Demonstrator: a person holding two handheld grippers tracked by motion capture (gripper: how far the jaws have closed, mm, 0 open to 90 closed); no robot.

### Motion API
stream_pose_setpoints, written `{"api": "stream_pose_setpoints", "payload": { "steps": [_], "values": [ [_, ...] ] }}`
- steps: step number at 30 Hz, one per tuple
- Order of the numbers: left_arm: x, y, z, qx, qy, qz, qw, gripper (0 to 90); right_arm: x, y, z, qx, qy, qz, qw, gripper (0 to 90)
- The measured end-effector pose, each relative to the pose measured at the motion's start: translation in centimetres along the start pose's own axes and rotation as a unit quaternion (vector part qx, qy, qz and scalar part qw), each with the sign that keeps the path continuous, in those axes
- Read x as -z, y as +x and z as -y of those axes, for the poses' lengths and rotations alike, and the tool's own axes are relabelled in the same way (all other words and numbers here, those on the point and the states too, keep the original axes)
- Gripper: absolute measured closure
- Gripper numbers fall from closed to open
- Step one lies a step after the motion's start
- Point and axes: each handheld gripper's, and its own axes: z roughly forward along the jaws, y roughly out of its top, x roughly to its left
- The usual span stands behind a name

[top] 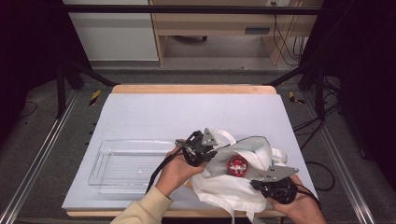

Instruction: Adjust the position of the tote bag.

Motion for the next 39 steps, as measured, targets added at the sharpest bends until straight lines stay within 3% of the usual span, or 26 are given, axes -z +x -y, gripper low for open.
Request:
{"api": "stream_pose_setpoints", "payload": {
  "steps": [8,24,39],
  "values": [
    [-0.2,1.4,0.4,0.019,0.001,-0.012,0.9997,86.4,-0.1,0.1,0.4,-0.002,-0.002,-0.007,1.0,89.8],
    [-0.8,3.2,1.0,0.037,0.019,-0.026,0.9988,86.6,-0.1,0.5,0.9,-0.001,-0.003,-0.01,0.9999,89.9],
    [-1.4,4.0,1.4,0.052,0.024,-0.03,0.9979,86.7,-0.1,0.7,1.1,-0.001,-0.001,-0.012,0.9999,89.9]
  ]
}}
